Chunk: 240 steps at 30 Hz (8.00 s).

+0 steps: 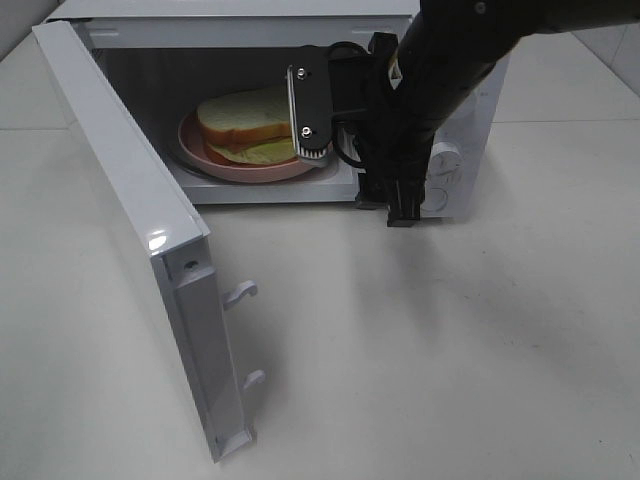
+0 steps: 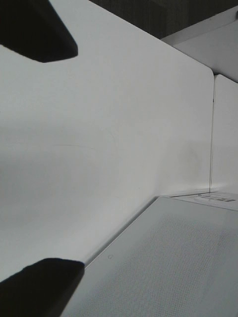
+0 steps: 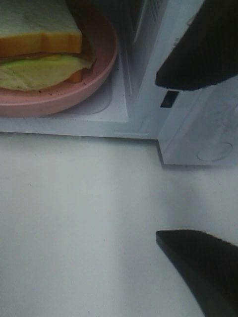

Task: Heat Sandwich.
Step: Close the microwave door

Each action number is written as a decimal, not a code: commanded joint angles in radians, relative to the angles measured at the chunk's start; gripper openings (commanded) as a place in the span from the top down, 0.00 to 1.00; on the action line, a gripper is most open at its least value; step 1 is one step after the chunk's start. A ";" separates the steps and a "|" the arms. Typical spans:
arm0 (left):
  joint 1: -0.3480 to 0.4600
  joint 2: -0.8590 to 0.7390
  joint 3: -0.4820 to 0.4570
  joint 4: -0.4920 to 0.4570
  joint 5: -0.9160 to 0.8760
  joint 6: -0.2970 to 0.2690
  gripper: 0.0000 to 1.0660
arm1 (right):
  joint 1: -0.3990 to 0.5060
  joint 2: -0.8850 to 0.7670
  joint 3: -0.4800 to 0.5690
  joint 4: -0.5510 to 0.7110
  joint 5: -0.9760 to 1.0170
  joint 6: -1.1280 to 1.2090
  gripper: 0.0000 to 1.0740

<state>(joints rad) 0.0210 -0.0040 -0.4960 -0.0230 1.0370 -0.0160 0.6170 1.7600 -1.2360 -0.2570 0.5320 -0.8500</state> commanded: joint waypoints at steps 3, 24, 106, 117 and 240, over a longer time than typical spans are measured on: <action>0.002 -0.020 0.001 -0.002 -0.002 0.002 0.05 | 0.002 -0.080 0.074 -0.003 0.007 0.023 0.29; 0.002 -0.020 0.001 -0.002 -0.002 0.002 0.05 | 0.002 -0.477 0.370 0.001 0.117 0.420 0.29; 0.002 -0.020 0.001 -0.002 -0.002 0.004 0.05 | -0.489 -1.789 0.734 0.116 0.507 0.928 0.29; 0.002 -0.020 0.001 -0.002 -0.002 0.004 0.05 | -0.489 -1.789 0.733 0.116 0.507 0.931 0.29; -0.124 1.578 0.149 0.377 -1.984 -0.184 1.00 | -0.489 -1.789 0.733 0.112 0.507 0.936 0.29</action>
<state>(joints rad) -0.0760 1.5660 -0.3350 0.3470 -0.9300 -0.2170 0.1370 -0.0040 -0.5040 -0.1430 1.0490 0.0830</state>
